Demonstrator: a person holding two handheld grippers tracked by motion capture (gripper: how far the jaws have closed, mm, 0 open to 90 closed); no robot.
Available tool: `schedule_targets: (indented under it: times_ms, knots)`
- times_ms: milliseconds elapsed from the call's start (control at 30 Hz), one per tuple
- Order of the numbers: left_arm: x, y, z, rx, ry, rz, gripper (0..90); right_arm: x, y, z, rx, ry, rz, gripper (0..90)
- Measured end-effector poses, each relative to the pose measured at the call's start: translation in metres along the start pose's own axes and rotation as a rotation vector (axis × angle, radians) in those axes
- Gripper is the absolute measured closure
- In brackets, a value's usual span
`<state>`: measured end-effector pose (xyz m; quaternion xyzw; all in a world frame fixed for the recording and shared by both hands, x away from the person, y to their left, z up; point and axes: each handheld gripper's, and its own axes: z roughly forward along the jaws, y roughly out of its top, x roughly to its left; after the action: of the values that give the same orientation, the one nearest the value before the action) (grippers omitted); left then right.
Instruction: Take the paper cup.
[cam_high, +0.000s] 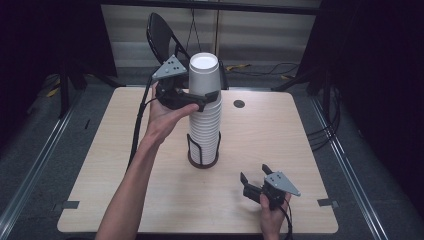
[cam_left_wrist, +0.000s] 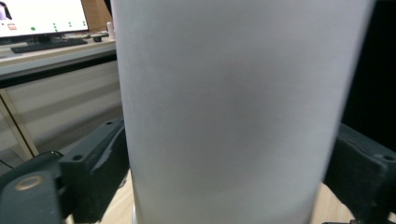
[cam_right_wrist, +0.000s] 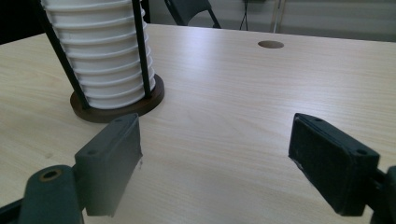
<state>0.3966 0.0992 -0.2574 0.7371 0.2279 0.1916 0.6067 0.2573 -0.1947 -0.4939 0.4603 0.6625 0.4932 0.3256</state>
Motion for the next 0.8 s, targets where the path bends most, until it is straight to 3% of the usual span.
schedule_targets:
  times_ms: [100,333,800]
  knots:
    - [0.001,-0.001,0.004,-0.003,0.000,-0.005,7.8,0.000,0.000,0.000,-0.001,-0.001,-0.002,16.4]
    - [-0.001,-0.007,0.014,0.049,0.008,0.020,8.4,0.000,0.000,0.000,-0.005,0.006,-0.006,16.4]
    - [-0.003,0.003,0.007,0.030,0.015,0.029,10.6,0.000,0.000,0.000,-0.005,0.012,-0.004,16.4]
